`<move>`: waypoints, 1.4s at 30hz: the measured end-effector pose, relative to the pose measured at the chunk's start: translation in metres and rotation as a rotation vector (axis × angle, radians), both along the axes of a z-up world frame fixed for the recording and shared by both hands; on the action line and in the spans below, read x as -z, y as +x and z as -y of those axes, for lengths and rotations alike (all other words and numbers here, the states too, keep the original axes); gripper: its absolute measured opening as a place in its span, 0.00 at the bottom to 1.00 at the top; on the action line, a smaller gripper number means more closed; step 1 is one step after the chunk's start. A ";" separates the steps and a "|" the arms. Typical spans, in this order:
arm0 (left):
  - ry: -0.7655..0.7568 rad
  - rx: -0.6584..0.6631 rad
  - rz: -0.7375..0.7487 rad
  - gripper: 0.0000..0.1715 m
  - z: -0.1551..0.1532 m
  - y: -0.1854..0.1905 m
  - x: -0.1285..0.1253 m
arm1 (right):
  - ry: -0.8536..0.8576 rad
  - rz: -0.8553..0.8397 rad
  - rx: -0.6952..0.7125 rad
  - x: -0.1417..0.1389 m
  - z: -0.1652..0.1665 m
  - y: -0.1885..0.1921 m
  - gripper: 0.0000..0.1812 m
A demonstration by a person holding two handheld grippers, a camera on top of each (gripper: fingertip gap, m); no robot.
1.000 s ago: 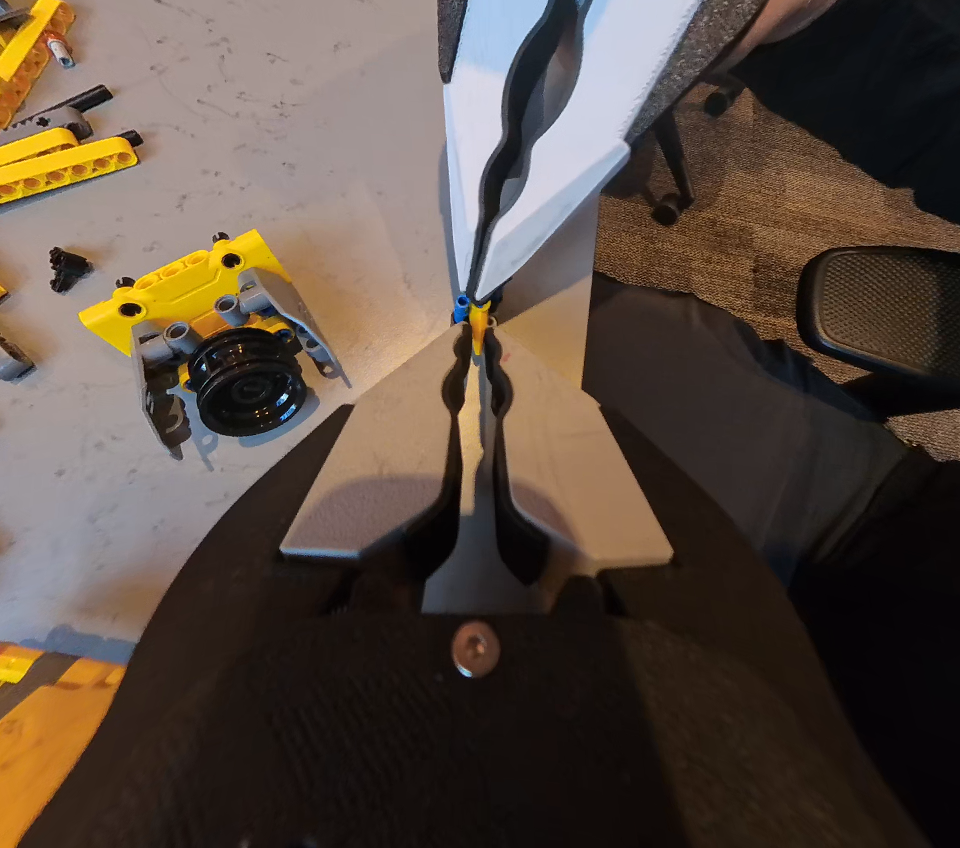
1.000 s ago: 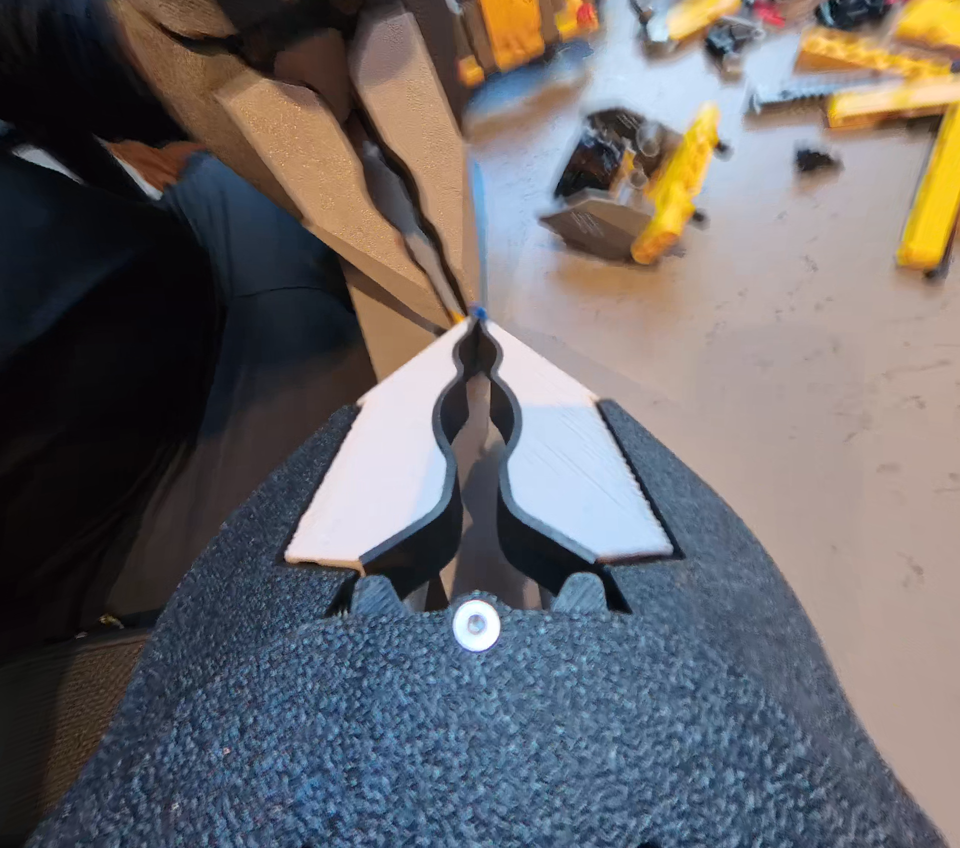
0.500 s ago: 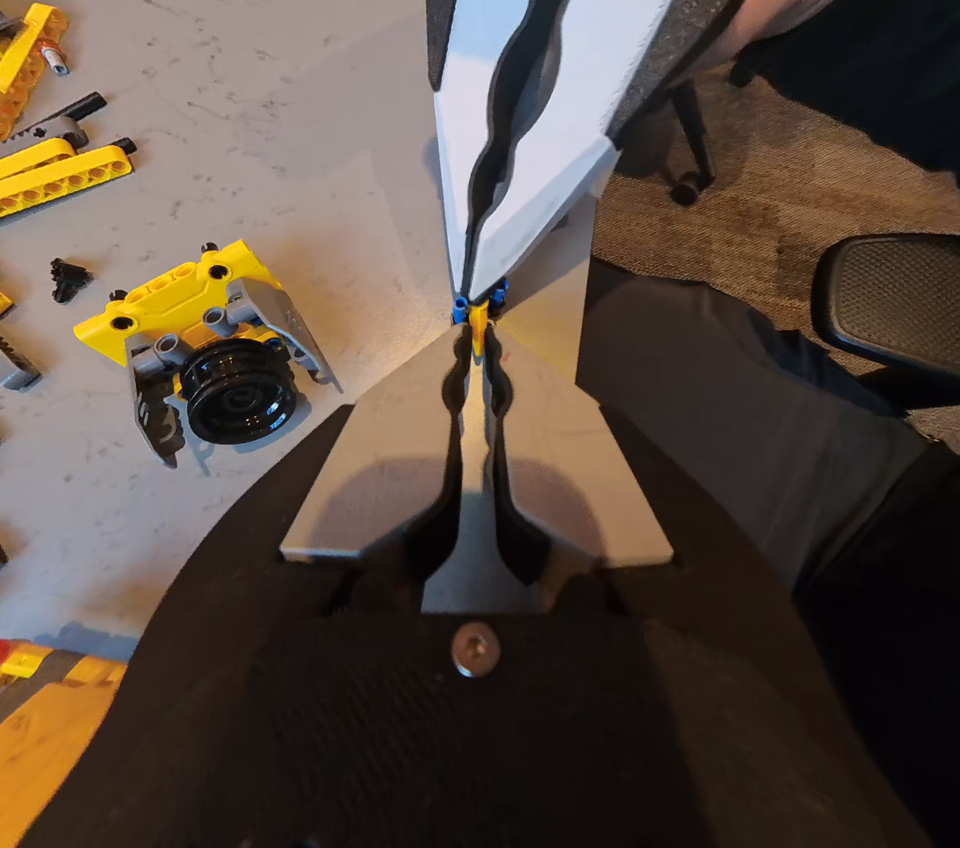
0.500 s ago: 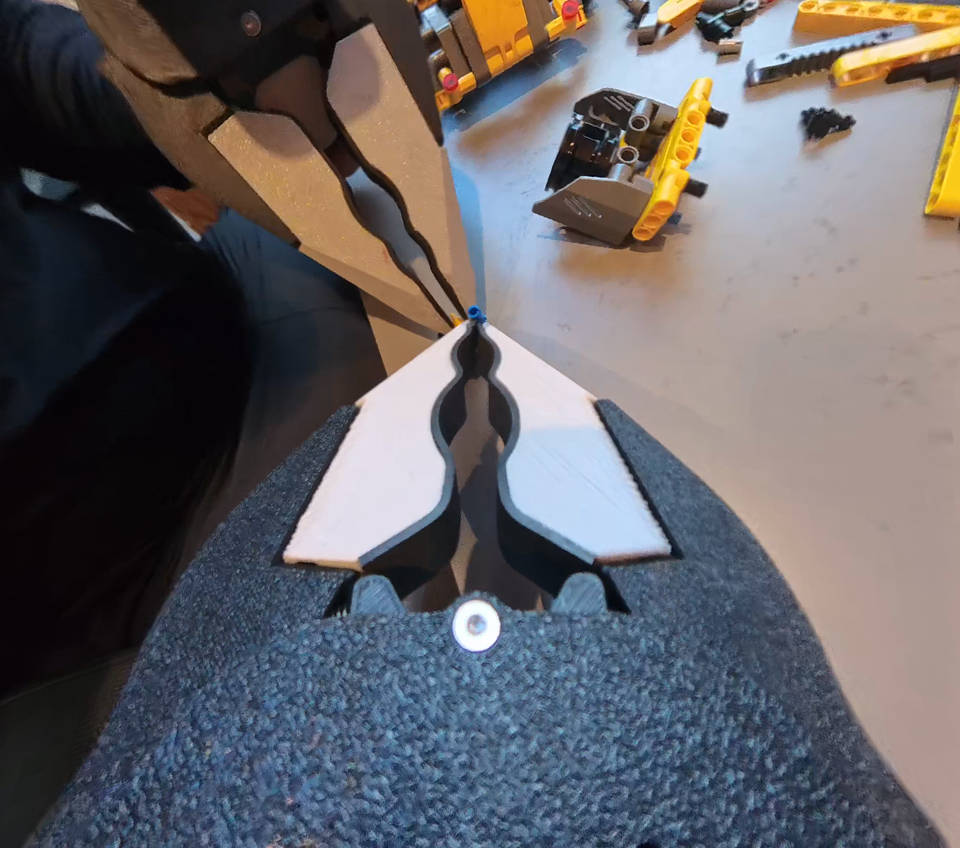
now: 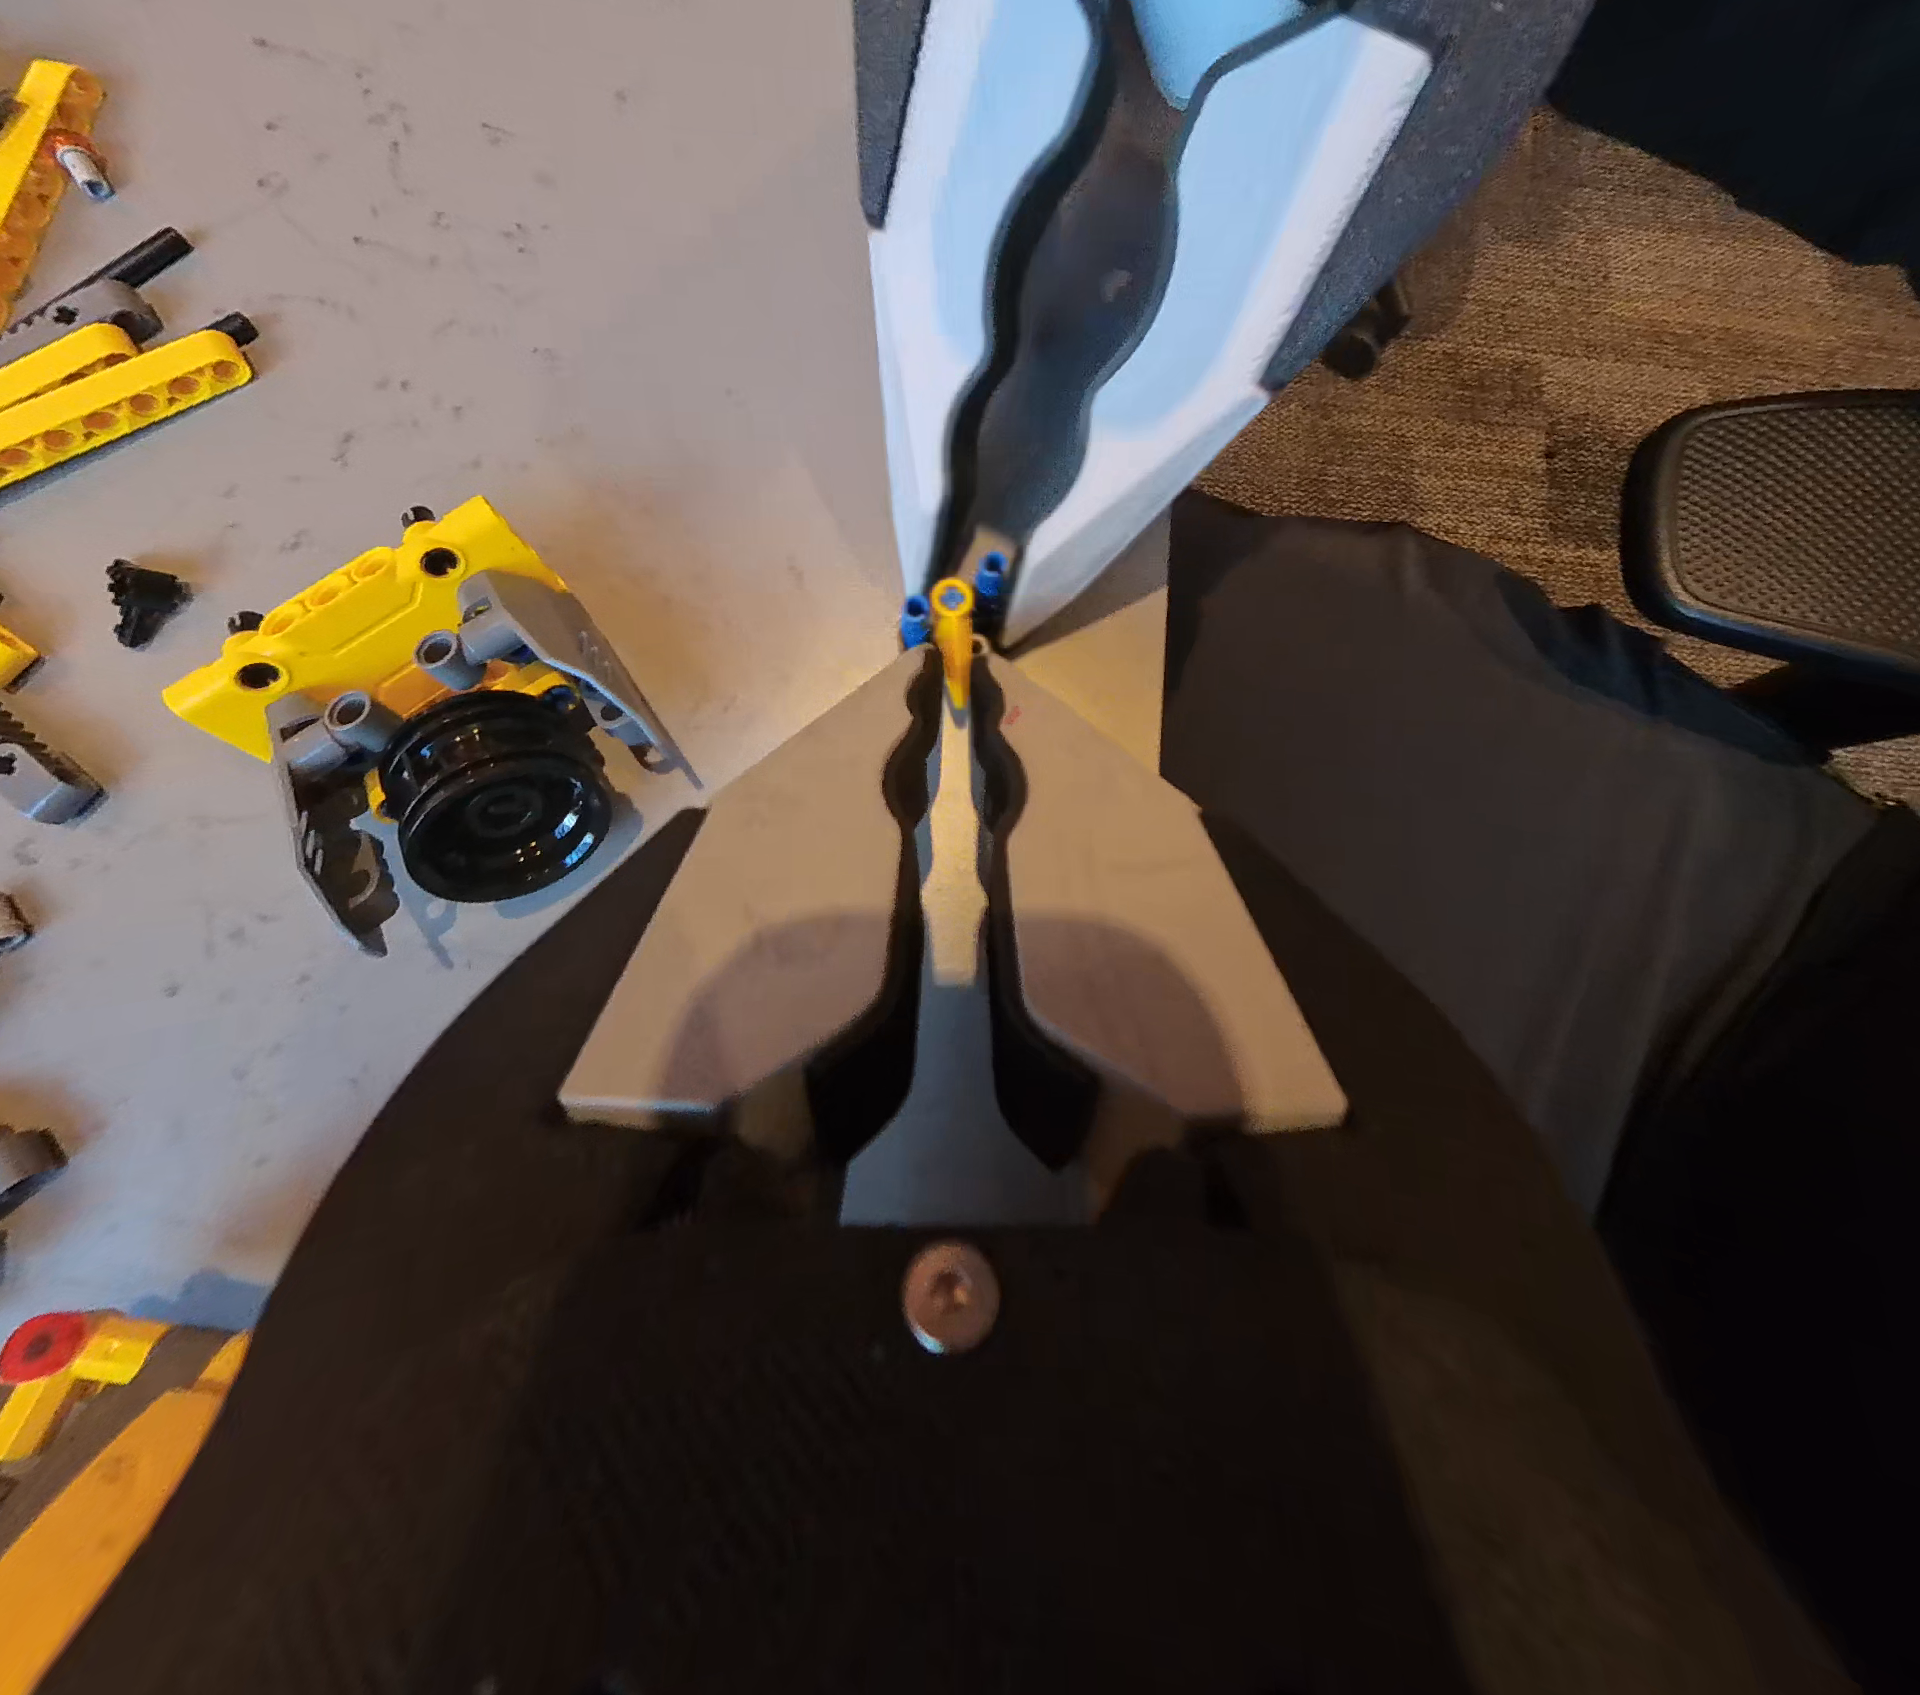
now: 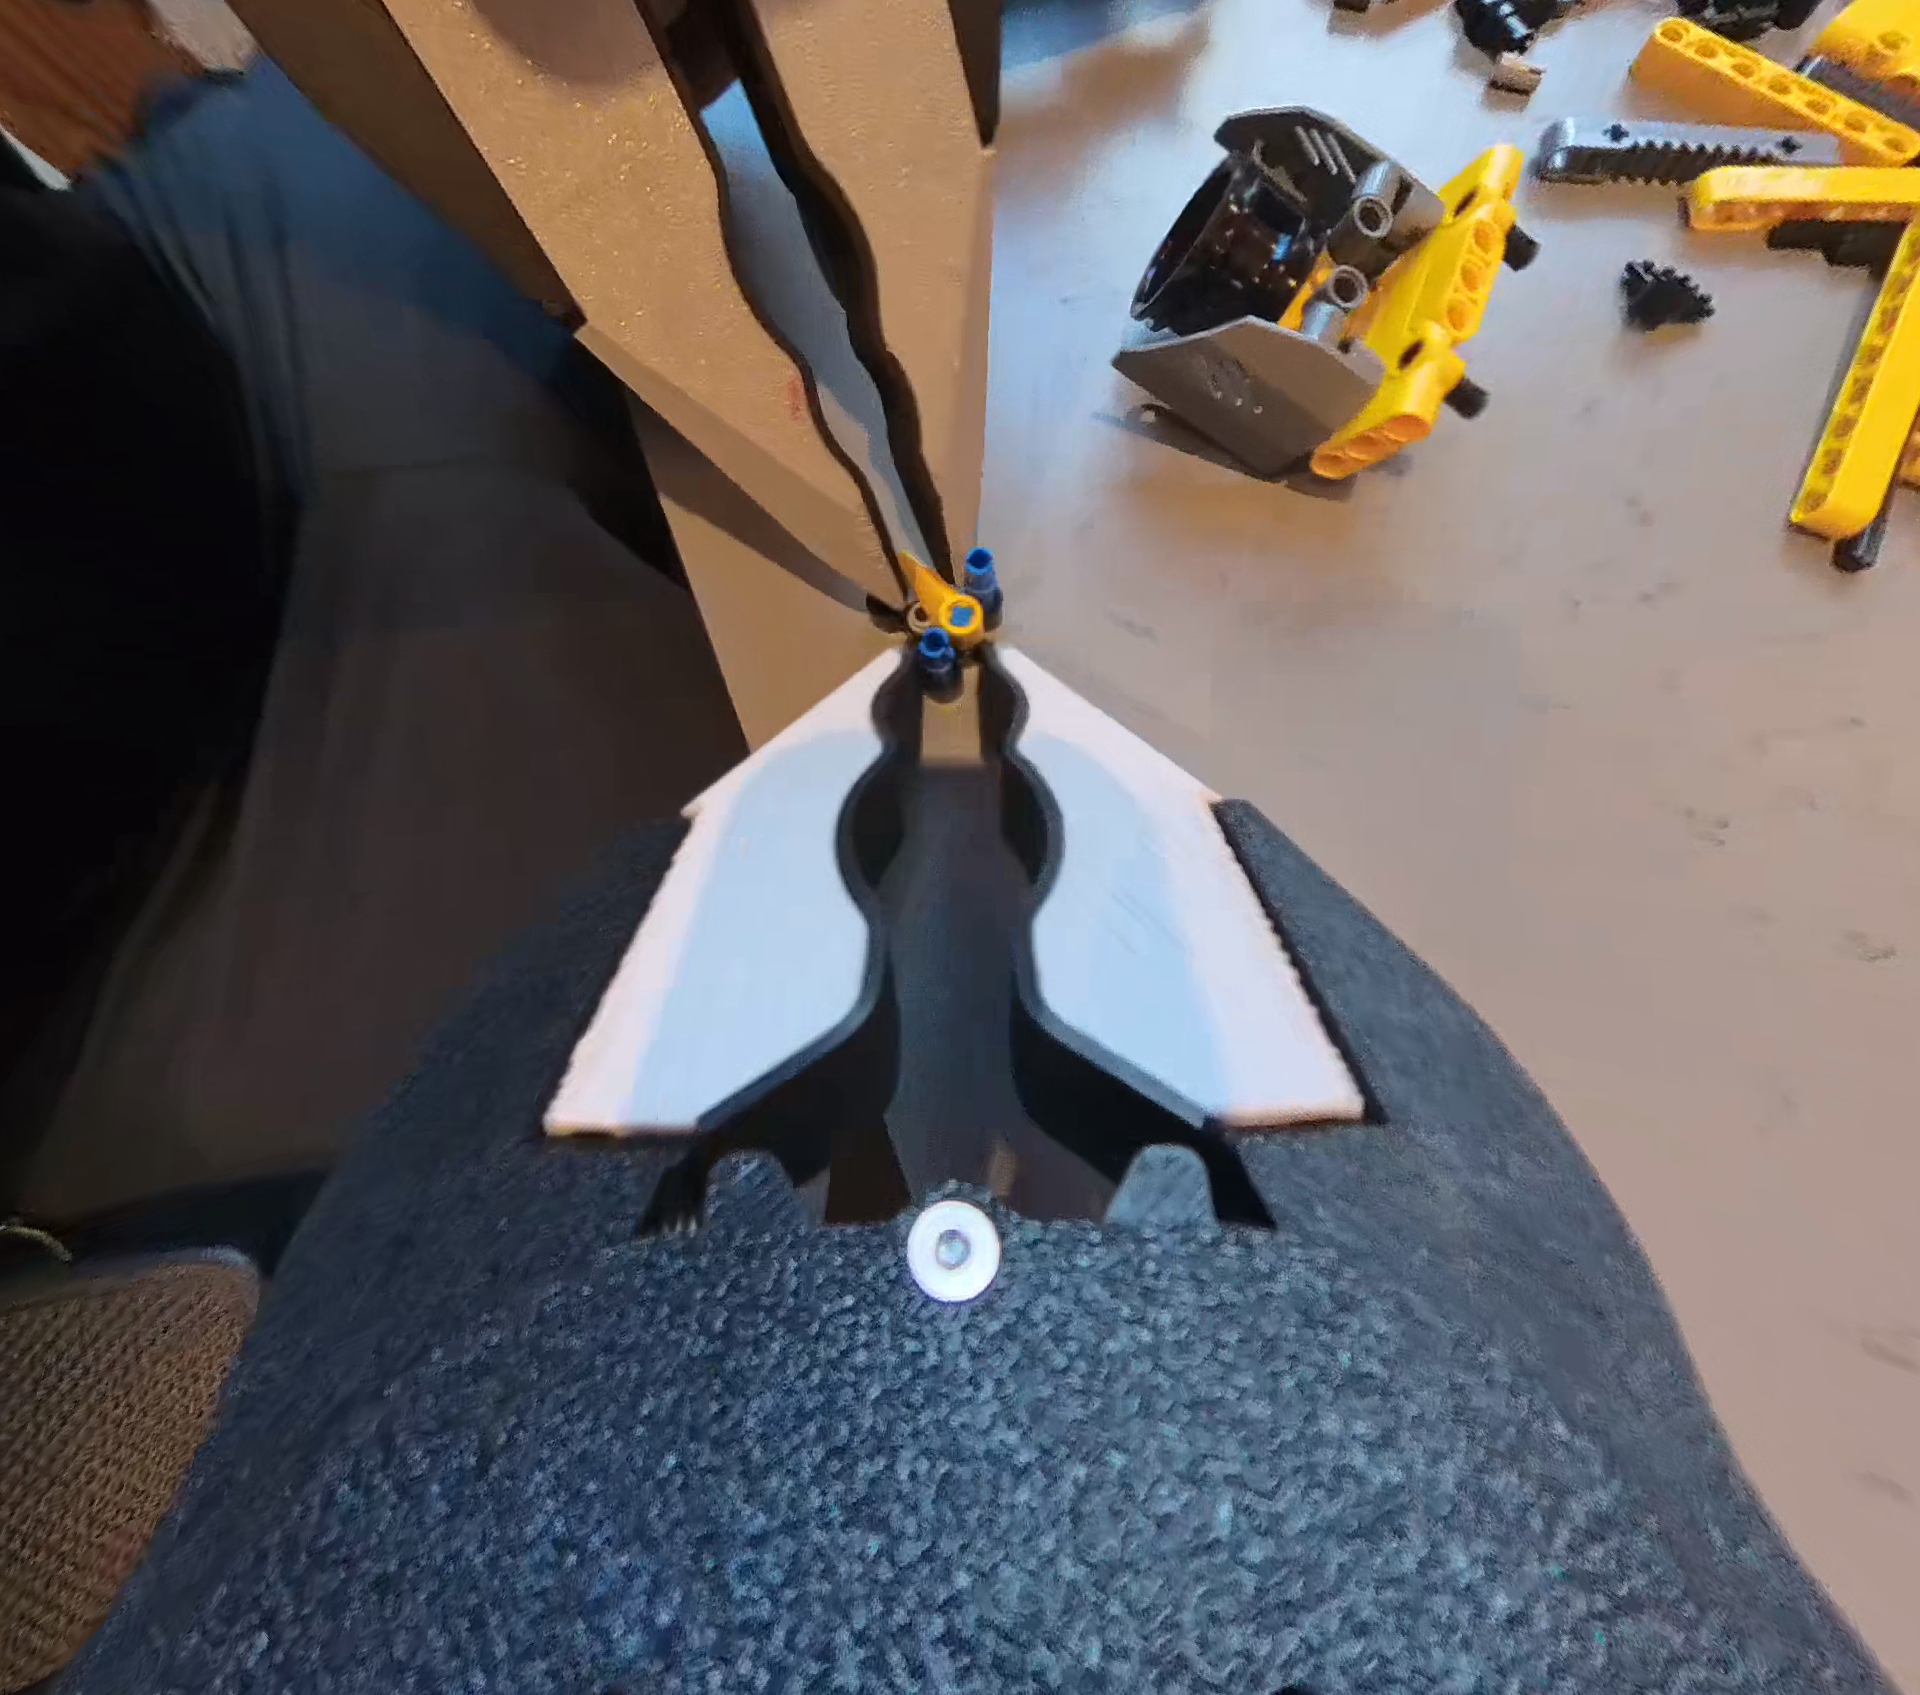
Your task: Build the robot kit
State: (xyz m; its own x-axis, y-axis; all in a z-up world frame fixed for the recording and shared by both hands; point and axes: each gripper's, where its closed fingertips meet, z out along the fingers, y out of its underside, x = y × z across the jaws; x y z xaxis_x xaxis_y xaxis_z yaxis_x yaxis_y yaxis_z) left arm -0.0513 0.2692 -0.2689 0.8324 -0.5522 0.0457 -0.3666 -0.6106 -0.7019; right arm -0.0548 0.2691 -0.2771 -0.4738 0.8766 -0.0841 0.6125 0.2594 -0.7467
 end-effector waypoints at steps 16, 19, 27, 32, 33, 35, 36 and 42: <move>0.156 -0.010 -0.214 0.07 0.009 -0.007 0.001 | -0.019 0.030 0.221 0.000 0.006 -0.007 0.05; 0.162 -0.046 -0.236 0.04 0.010 -0.009 0.001 | 0.005 0.024 0.262 0.000 0.006 -0.009 0.05; 0.139 -0.064 -0.196 0.05 0.010 -0.012 0.001 | 0.025 0.011 0.289 0.001 0.006 -0.010 0.06; 0.105 -0.074 -0.122 0.03 0.009 -0.015 -0.001 | 0.038 0.008 0.262 0.001 0.007 -0.008 0.06; 0.102 -0.078 -0.114 0.02 0.009 -0.016 -0.002 | 0.046 0.008 0.256 0.001 0.007 -0.008 0.06; 0.088 -0.070 -0.094 0.01 0.010 -0.016 -0.001 | 0.065 0.005 0.245 0.001 0.008 -0.008 0.06; 0.079 -0.066 -0.093 0.01 0.010 -0.016 0.000 | 0.076 0.002 0.236 0.001 0.008 -0.008 0.06; 0.004 -0.047 0.025 0.02 0.012 -0.015 0.001 | 0.095 -0.004 0.184 0.001 0.009 -0.008 0.06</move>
State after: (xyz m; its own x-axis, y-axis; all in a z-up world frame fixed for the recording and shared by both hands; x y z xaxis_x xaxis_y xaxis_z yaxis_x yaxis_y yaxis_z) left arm -0.0658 0.2571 -0.2701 0.8563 -0.5124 0.0646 -0.3198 -0.6242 -0.7128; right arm -0.0623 0.2604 -0.2783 -0.3052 0.9523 0.0042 0.6530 0.2125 -0.7269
